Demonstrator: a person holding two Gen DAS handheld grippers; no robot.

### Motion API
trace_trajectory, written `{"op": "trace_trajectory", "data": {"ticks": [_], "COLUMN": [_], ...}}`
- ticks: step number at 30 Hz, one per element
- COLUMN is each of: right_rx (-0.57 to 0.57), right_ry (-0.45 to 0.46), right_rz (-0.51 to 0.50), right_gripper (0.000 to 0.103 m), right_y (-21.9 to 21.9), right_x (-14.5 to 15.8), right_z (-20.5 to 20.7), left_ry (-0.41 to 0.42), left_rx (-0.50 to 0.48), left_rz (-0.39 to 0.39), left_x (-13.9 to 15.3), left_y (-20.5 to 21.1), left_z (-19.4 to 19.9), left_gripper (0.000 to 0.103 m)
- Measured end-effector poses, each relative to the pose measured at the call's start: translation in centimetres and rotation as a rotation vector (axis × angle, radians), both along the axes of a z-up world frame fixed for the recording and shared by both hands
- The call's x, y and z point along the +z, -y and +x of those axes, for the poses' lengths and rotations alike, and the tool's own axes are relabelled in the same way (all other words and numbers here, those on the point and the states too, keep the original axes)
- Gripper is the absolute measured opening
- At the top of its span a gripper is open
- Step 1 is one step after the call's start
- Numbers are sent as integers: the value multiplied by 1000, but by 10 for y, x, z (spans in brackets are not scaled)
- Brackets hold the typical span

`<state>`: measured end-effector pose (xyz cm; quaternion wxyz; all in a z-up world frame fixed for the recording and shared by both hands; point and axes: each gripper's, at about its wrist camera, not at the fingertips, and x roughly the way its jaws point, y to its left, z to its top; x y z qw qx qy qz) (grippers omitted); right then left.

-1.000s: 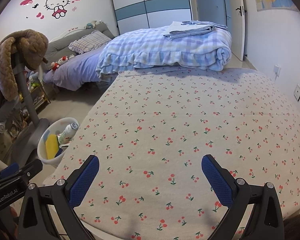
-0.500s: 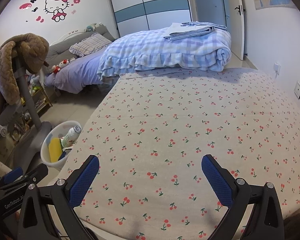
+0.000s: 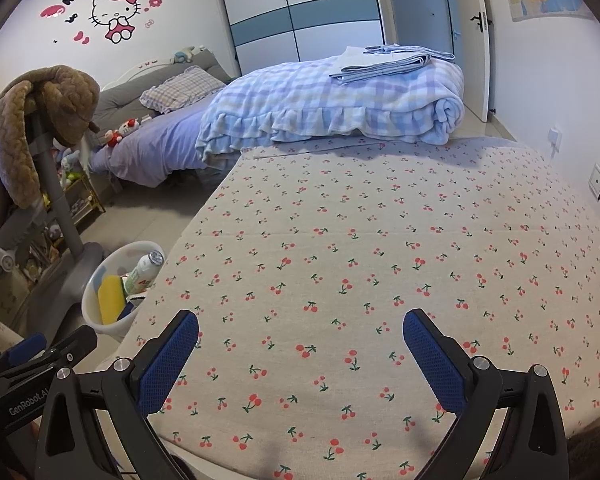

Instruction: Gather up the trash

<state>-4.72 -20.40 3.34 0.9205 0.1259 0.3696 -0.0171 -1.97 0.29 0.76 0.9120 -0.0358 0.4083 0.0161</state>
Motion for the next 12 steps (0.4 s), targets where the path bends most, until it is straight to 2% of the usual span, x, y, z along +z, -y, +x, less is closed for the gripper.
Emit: {"op": "trace_trajectory", "data": {"ticks": [12], "right_rx": [23], "right_ry": [9], "right_rz": [-15], "right_gripper": [103], "right_y": [-5], "right_x": [2], "right_z": [2], "left_ry": [-16], "left_rx": [1], "left_rz": [-20], "left_x": [1], "left_y": [-1], "left_z": [2], "left_gripper": [102]}}
